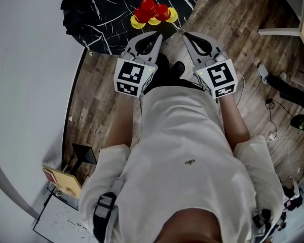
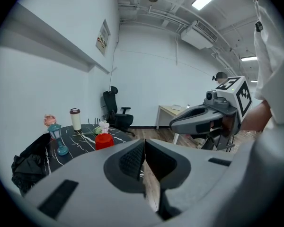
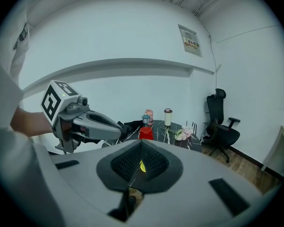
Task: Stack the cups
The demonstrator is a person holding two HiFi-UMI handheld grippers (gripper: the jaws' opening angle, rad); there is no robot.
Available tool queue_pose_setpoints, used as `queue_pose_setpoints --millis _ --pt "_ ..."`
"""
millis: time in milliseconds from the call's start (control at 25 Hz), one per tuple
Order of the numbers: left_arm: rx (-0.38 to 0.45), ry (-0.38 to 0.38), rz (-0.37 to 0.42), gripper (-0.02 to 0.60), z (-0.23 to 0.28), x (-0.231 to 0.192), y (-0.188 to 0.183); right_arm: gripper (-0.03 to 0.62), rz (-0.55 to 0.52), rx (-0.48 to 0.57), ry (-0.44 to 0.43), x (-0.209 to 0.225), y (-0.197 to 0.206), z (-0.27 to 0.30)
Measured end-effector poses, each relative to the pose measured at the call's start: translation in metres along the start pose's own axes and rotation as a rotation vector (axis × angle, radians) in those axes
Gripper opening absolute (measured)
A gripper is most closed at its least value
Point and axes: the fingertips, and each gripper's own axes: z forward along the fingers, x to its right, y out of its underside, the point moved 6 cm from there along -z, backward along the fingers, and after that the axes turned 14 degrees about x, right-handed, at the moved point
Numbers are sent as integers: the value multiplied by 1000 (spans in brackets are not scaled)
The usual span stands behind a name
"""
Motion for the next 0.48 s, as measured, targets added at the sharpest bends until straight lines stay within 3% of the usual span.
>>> queue_pose_setpoints --millis 480 --pt "1 -12 -16 8 -1 -4 -1 3 18 -23 1 0 2 1"
